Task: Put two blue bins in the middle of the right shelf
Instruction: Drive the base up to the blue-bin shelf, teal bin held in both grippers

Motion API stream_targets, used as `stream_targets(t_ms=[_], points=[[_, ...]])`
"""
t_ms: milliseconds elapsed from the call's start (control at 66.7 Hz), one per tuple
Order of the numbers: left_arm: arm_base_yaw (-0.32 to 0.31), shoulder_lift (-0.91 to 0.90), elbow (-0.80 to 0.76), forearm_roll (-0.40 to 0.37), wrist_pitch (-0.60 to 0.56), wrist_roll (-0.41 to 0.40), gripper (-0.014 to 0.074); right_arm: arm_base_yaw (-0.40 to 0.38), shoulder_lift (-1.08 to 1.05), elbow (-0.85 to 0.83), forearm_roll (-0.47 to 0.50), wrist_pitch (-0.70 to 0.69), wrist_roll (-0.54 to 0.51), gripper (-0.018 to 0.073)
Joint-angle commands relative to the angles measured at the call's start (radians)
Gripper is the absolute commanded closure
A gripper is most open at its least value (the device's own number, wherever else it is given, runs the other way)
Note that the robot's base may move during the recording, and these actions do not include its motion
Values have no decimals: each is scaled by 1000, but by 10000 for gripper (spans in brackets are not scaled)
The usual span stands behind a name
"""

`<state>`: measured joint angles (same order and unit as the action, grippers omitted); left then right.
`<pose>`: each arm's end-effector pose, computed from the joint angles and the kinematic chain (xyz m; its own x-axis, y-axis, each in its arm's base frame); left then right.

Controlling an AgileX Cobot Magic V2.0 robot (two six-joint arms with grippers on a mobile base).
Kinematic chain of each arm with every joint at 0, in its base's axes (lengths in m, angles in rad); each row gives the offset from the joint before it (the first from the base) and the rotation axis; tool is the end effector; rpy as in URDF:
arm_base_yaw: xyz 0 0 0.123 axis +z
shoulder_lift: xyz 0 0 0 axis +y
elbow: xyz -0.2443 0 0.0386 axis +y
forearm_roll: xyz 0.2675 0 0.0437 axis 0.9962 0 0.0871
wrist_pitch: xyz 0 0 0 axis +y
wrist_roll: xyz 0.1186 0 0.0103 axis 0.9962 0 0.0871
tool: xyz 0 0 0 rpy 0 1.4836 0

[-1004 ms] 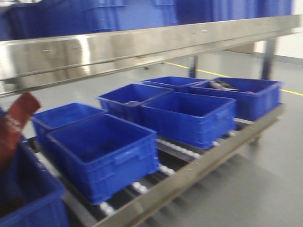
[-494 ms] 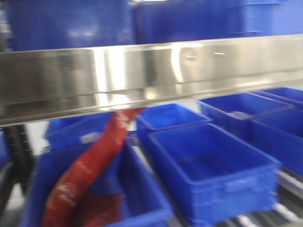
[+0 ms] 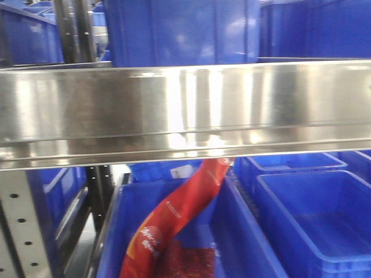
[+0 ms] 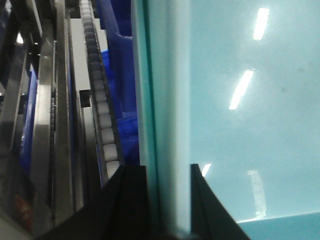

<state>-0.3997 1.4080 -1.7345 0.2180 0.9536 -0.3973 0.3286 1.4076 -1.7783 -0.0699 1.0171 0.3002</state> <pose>0.3205 -0.1126 0.4384 -0.5124 -0.0683 -0.8560 0.1101 0.9834 -0.1444 0.3171 0.1007 0.4450 -0.5554 0.0852 -0.8272 -0.1345 0.9724 0.1905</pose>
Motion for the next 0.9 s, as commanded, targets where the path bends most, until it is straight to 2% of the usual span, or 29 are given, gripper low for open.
stream_targets(t_ms=[0, 884], points=[[-6, -12, -16, -21, -90, 3, 707, 4, -24, -19, 47, -105, -8, 725], [-6, -12, -16, -21, -90, 3, 707, 4, -24, -19, 47, -121, -8, 725]])
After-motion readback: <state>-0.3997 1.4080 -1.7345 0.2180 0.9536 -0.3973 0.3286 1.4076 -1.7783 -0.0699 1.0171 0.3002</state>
